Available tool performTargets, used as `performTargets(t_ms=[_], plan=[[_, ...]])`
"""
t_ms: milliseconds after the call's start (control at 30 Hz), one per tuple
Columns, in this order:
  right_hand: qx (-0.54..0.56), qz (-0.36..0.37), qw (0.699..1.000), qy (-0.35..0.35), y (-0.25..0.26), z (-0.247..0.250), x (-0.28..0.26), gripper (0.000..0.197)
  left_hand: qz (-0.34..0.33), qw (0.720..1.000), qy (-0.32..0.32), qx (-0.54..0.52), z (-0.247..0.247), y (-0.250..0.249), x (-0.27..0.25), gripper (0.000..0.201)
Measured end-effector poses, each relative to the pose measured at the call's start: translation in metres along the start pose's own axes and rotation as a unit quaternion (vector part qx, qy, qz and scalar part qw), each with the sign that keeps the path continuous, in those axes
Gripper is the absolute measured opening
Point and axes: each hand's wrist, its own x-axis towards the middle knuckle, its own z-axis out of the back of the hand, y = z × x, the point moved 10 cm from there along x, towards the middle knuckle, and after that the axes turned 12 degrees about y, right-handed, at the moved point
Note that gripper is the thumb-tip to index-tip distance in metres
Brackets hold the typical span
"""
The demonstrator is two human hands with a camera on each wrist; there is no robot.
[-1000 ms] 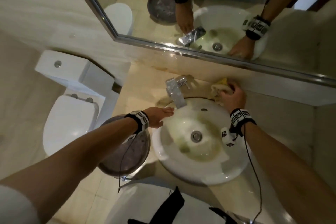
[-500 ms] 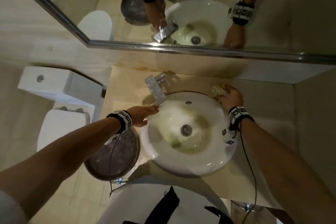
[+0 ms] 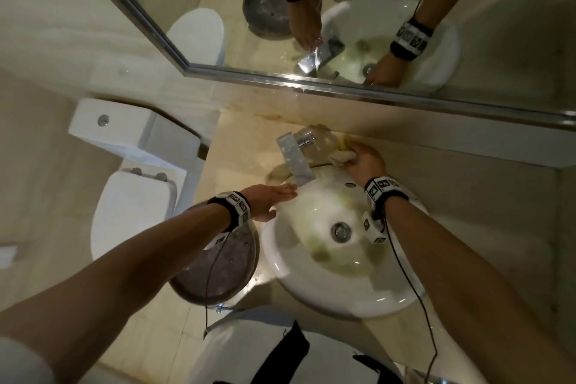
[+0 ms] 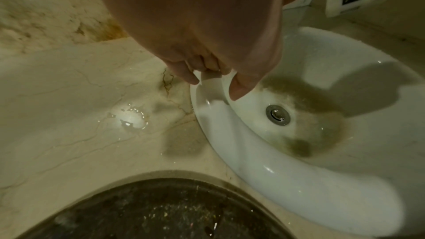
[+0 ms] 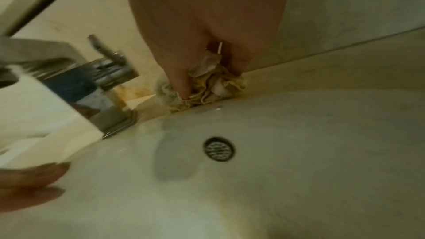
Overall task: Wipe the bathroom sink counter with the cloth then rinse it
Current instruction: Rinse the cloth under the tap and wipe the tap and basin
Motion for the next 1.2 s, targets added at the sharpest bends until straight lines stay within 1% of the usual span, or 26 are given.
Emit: performTargets(t_ms=[33,100,167,267,433,500,567,633,700,800,867,933,1000,1033,1067,1100,1133,1200], plan=[[-0.008,0.014,1.000,0.002,0.013,-0.007,0.005,0.045,-0.002,1.000,-0.003,-0.005,0.000,0.000,0.000,0.079],[-0.031,0.031,0.999,0.029,0.038,-0.028,0.016,0.042,-0.002,1.000,-0.008,-0.011,0.001,0.000,-0.001,0.079],[-0.059,0.026,0.996,0.053,0.061,-0.045,0.024,0.034,-0.001,1.000,-0.012,-0.020,0.002,0.001,-0.002,0.079],[-0.063,-0.007,0.998,0.030,0.072,-0.054,0.028,0.025,-0.007,0.999,-0.017,-0.032,0.001,0.002,-0.001,0.079],[-0.112,0.011,0.994,-0.010,0.077,-0.047,0.026,0.016,-0.009,0.999,-0.027,-0.025,0.000,0.002,-0.001,0.080],[-0.096,0.016,0.995,-0.025,0.076,-0.045,0.024,0.020,-0.016,0.999,-0.028,-0.024,0.000,0.000,-0.001,0.080],[-0.070,0.014,0.997,-0.030,0.076,-0.047,0.021,0.030,-0.015,0.999,-0.027,-0.019,0.000,0.000,-0.001,0.079],[-0.055,-0.003,0.998,-0.014,0.073,-0.052,0.020,0.037,-0.011,0.999,-0.032,-0.018,0.000,0.000,-0.002,0.078],[-0.034,-0.018,0.999,0.003,0.070,-0.054,0.022,0.037,-0.007,0.999,-0.034,-0.015,0.001,-0.001,-0.003,0.078],[0.046,-0.014,0.999,0.025,0.065,-0.055,0.022,0.045,-0.003,0.999,-0.035,-0.016,0.002,-0.003,-0.004,0.077],[0.143,-0.020,0.989,0.025,0.055,-0.054,0.018,0.052,-0.005,0.999,-0.036,-0.016,0.003,-0.003,-0.005,0.077],[0.200,-0.050,0.978,-0.026,0.031,-0.040,0.012,0.056,-0.012,0.999,-0.034,-0.016,0.003,-0.004,-0.005,0.077],[0.210,-0.095,0.967,-0.112,0.003,-0.017,0.000,0.053,-0.017,0.999,-0.036,-0.020,0.002,-0.004,-0.006,0.077],[0.188,-0.108,0.963,-0.164,-0.008,-0.003,-0.006,0.051,-0.017,0.999,-0.039,-0.022,0.002,-0.003,-0.006,0.077],[0.160,-0.105,0.959,-0.210,-0.013,0.010,-0.012,0.052,-0.018,0.999,-0.041,-0.022,0.002,-0.003,-0.006,0.077],[0.128,-0.100,0.958,-0.237,-0.015,0.020,-0.014,0.054,-0.021,0.999,-0.042,-0.021,0.002,-0.004,-0.006,0.078],[0.104,-0.100,0.959,-0.245,-0.015,0.024,-0.014,0.056,-0.024,0.999,-0.043,-0.019,0.001,-0.005,-0.005,0.079],[0.109,-0.122,0.963,-0.214,-0.016,0.021,-0.009,0.054,-0.027,0.998,-0.045,-0.017,0.001,-0.005,-0.006,0.079]])
